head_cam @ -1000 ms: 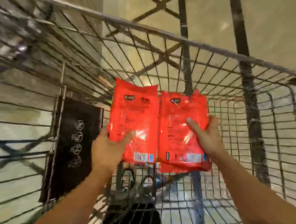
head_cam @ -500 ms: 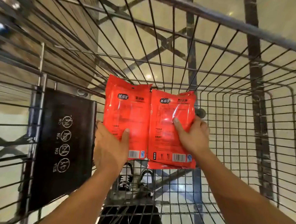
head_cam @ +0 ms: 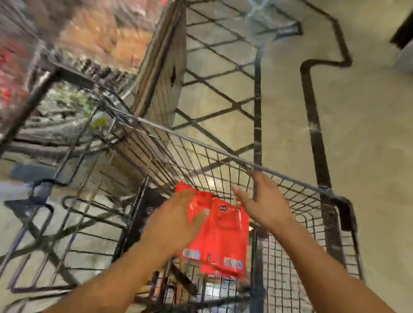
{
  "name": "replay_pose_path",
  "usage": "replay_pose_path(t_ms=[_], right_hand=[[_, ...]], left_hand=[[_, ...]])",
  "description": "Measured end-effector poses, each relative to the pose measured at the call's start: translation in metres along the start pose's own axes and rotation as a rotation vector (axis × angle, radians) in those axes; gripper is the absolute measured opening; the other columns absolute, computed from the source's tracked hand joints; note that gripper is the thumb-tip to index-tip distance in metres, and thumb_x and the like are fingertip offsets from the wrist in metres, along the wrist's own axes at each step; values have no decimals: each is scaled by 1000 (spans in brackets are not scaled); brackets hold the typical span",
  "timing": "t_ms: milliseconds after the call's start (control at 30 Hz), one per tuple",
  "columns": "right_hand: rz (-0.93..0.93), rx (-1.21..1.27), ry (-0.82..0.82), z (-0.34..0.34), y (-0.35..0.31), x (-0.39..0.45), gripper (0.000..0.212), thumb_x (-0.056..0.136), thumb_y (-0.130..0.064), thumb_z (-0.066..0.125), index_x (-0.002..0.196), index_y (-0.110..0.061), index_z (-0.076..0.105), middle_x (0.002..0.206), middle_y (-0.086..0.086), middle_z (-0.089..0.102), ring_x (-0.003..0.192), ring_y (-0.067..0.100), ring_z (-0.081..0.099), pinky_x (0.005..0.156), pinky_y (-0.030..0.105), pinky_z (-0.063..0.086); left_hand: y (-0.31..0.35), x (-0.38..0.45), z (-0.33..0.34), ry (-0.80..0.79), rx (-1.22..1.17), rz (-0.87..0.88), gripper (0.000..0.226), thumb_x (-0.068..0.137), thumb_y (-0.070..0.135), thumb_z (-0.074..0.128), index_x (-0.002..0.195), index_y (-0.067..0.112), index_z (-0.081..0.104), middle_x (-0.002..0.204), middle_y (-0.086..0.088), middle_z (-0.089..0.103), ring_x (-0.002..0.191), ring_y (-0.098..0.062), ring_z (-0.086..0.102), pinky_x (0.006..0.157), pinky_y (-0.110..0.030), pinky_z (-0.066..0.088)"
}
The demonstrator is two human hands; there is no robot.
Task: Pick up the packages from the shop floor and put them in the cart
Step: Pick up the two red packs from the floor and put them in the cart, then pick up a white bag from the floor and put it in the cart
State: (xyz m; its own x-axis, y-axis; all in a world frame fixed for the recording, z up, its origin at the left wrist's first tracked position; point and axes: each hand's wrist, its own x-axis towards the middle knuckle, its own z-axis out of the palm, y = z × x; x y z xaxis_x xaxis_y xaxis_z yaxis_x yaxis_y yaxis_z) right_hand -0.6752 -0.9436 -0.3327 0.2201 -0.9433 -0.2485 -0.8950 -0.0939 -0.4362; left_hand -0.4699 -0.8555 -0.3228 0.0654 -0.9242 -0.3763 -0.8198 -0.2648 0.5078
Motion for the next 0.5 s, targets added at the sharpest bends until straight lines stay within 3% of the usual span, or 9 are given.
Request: replay_pose_path(t_ms=[200,300,433,500], right_hand=[[-360,-142,143,-102,-119,-17,69,96,-61,52,152,-21,43,150,4,51,139,24,44,106,36,40],[-491,-210,210,-137,-199,-30,75,94,-68,47,154,-22,40,153,3,49,141,24,44,105,40,44],[-681,-254,246,-150,-312,-51,105,80,-91,15,156,-22,38,153,7,50,139,29,48,105,47,49],[-772,-276,265,-143,-371,-67,101,82,-89,15,154,-23,39,155,6,49,141,29,46,107,49,48]], left_hand=[[-11,-79,-161,423,365,70,77,95,67,32,151,18,53,157,-10,50,147,-32,44,119,-49,35],[-34,-134,-235,524,477,-32,79,96,68,27,155,19,49,159,-8,49,148,-30,44,119,-48,35],[-97,-214,-313,720,508,-150,83,89,66,30,139,11,66,138,-16,67,129,-37,62,105,-53,50],[-126,-261,-345,763,502,-258,88,86,68,24,147,14,60,147,-15,61,138,-34,55,112,-52,43]])
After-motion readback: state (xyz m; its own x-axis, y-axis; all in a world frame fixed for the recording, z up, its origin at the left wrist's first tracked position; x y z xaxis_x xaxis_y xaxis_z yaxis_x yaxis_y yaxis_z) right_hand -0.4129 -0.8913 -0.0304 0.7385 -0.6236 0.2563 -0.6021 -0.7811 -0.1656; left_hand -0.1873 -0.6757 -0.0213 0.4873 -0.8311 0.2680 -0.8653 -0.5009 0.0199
